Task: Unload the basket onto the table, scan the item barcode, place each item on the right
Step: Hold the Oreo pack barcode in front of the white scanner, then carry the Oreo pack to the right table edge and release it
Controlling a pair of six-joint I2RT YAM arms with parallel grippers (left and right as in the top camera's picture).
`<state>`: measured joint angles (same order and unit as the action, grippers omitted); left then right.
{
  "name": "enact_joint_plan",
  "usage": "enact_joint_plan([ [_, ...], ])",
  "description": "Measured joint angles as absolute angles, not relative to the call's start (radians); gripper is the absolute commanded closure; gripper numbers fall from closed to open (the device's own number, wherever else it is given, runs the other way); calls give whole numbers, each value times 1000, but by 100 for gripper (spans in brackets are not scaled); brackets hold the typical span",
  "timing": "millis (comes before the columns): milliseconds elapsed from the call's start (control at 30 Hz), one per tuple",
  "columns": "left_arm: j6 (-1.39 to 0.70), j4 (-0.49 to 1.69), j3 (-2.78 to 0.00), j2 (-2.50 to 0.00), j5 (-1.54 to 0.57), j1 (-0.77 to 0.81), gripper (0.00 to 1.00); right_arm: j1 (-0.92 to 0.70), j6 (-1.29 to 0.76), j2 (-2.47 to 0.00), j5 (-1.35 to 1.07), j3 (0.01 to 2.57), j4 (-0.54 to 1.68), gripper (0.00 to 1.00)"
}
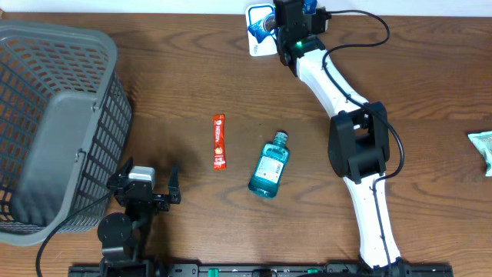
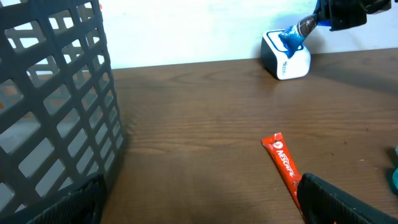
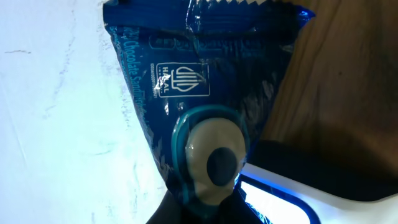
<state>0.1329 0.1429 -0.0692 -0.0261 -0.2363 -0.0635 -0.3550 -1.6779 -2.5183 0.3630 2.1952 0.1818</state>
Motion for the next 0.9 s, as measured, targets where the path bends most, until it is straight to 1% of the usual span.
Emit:
enact_joint_plan([
  [67, 133, 143, -69, -26, -236, -64, 2, -352, -1678, -2518, 358, 2200, 222, 98],
  [167, 133, 143, -69, -26, -236, -64, 2, -337, -1664, -2519, 314, 2263, 408, 98],
  [200, 133, 143, -69, -26, -236, -64, 2, -324, -1641, -2520, 283, 2329, 562, 98],
  [233, 133, 143, -69, -27, -236, -64, 2, -317, -1631, -2520, 275, 2358, 610, 98],
  [300, 133, 143, -69, -27, -236, -64, 2, -289, -1578, -2518, 255, 2477, 847, 98],
  [333, 133, 143, -69, -26, -236, -64, 2, -278, -1561, -2515, 254, 2508, 889, 98],
  [367, 133, 143, -69, -26, -236, -64, 2, -260, -1529, -2506, 258, 2553, 998, 98],
  [433, 133, 145, -70, -27, -236, -64, 2, -227, -1485, -2481, 272, 2605, 1142, 98],
  [633, 133, 145, -70, -27, -236, -64, 2, -66, -1369, -2341, 382, 2671, 1575, 98],
  [733, 133, 146, -70, -27, -236, -64, 2, 42, -1322, -2298, 430, 2675, 1694, 98],
  [900, 133, 146, -70, -27, -236, -64, 2, 227, -1237, -2290, 469, 2601, 1687, 99],
])
